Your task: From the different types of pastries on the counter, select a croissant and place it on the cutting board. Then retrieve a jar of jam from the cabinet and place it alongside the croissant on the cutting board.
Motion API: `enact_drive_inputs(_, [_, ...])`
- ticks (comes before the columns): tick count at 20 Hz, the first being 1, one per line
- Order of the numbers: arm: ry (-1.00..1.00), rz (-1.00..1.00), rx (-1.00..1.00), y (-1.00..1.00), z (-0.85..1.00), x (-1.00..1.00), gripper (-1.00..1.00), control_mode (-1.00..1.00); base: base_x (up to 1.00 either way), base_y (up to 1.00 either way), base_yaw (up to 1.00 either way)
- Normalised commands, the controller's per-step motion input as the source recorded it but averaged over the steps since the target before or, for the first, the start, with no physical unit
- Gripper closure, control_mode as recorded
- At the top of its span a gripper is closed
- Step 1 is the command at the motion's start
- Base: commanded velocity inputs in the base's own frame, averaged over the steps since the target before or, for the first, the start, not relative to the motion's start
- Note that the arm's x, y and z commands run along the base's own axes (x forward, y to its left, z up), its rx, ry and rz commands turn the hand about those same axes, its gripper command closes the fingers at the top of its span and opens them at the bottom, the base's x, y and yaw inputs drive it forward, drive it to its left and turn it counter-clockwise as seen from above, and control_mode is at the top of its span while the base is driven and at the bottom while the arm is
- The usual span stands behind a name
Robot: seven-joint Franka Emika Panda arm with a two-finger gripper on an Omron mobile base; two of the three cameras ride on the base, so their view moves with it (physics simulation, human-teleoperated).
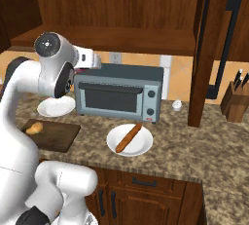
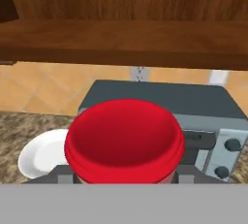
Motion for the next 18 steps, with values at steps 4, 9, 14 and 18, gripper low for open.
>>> enact_drive_inputs(4, [0.00, 0.07, 0.02, 0.70, -0.63, -1.00, 1.00, -1.00, 0.00, 0.00, 0.00])
enact_drive_inputs(9, [0.00, 0.09, 0.03, 0.75, -0.85, -1.00, 1.00, -1.00, 0.00, 0.00, 0.00])
enact_drive_inputs(14, [0.00, 0.18, 0.01, 0.67, -0.98, -0.60, 1.00, -1.00, 0.00, 0.00, 0.00])
enact_drive_inputs(18, [0.00, 0.23, 0.02, 0.30, -1.00, -0.08, 1.00, -1.00, 0.00, 0.00, 0.00])
